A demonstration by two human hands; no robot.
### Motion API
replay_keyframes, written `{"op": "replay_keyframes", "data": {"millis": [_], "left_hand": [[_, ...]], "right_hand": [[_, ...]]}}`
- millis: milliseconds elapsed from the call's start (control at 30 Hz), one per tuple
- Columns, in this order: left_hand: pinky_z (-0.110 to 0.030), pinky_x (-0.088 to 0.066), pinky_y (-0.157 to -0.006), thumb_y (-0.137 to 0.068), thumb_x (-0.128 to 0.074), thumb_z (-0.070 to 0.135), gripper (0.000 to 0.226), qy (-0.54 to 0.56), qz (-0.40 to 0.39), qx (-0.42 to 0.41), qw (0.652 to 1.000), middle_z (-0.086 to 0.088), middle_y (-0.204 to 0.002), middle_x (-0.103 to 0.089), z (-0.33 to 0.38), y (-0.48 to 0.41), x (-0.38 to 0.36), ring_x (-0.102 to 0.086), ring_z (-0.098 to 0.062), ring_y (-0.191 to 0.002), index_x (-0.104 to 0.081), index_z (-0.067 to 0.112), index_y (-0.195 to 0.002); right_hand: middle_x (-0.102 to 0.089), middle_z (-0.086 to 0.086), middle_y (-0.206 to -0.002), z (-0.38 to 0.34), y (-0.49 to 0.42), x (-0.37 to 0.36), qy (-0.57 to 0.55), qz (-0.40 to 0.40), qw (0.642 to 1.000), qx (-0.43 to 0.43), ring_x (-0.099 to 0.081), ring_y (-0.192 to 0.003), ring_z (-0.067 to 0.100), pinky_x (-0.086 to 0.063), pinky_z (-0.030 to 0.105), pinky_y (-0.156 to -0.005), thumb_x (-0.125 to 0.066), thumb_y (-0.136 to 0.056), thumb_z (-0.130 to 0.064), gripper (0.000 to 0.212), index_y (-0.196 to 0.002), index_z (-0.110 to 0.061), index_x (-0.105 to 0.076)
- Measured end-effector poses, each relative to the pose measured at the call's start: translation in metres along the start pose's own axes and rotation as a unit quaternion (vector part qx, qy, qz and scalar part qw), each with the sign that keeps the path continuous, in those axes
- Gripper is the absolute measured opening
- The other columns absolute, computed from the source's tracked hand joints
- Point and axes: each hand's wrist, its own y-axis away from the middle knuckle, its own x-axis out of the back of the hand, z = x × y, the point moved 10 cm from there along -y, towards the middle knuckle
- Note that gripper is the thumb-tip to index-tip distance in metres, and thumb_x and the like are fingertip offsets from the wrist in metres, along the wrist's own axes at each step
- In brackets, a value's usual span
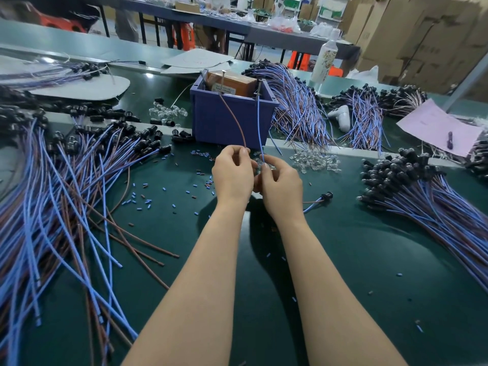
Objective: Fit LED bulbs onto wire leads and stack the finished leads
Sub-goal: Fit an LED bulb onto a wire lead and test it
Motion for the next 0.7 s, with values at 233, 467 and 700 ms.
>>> {"op": "replay_keyframes", "data": {"millis": [233,467,700], "left_hand": [[-0.036,-0.054,-0.075,-0.097,-0.046,0.013,0.016,0.001,-0.011,-0.002,1.000,0.005,-0.064,-0.060,-0.0004,-0.0009,-0.0007,-0.061,-0.018,-0.068,-0.059,0.014,-0.087],[-0.038,-0.055,-0.076,-0.097,-0.046,0.012,0.018,-0.004,-0.022,-0.002,1.000,0.004,-0.064,-0.061,-0.0005,-0.0016,-0.0028,-0.061,-0.019,-0.069,-0.059,0.016,-0.084],[-0.044,-0.055,-0.078,-0.097,-0.046,0.012,0.018,-0.002,-0.017,0.004,1.000,0.004,-0.064,-0.061,-0.0034,-0.0015,-0.0037,-0.064,-0.023,-0.072,-0.057,0.017,-0.083]], "right_hand": [[-0.062,-0.004,-0.064,-0.0004,0.0006,-0.0010,-0.004,-0.007,1.000,-0.003,-0.058,-0.060,0.010,-0.040,0.004,-0.057,-0.049,-0.095,-0.012,0.025,-0.115,-0.012,-0.064],[-0.061,-0.006,-0.067,-0.0029,0.0012,-0.0008,-0.007,-0.008,1.000,0.010,-0.056,-0.052,-0.007,-0.039,0.002,-0.056,-0.049,-0.095,-0.010,0.025,-0.115,-0.011,-0.064],[-0.071,0.007,-0.083,-0.0031,0.0005,-0.0014,-0.001,-0.002,1.000,0.009,-0.065,-0.069,0.014,-0.048,0.013,-0.069,-0.050,-0.095,-0.011,0.026,-0.116,-0.011,-0.064]]}}
